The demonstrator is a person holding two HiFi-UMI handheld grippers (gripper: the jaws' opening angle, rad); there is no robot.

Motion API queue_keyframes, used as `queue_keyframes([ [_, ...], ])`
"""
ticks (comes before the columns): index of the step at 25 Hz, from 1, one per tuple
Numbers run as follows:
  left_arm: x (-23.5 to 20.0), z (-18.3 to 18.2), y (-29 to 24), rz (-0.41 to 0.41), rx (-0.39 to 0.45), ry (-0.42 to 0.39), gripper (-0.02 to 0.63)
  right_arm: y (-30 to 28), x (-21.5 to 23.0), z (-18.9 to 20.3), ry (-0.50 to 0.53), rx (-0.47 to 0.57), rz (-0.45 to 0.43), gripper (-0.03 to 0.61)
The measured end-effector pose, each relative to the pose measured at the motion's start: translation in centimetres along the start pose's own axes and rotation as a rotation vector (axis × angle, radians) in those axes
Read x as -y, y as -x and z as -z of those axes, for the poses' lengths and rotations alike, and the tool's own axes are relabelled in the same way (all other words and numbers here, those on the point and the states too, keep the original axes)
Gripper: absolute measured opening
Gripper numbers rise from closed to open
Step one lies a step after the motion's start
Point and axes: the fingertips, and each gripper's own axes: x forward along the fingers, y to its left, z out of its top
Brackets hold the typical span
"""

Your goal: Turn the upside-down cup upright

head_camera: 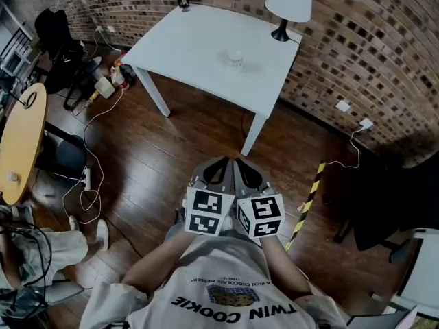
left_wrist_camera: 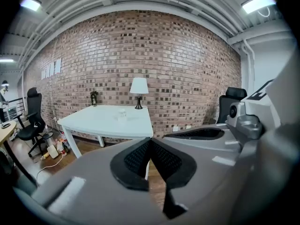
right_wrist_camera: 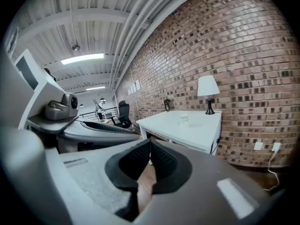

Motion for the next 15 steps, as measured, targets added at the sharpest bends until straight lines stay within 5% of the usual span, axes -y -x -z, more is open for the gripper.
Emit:
queue_keyframes([
  [15, -7.9, -3.4, -10.8, 0.079, -0.012, 0.03, 0.006, -12.0, 5.6, -3.4, 0.018, -0.039, 0.064, 0.003],
])
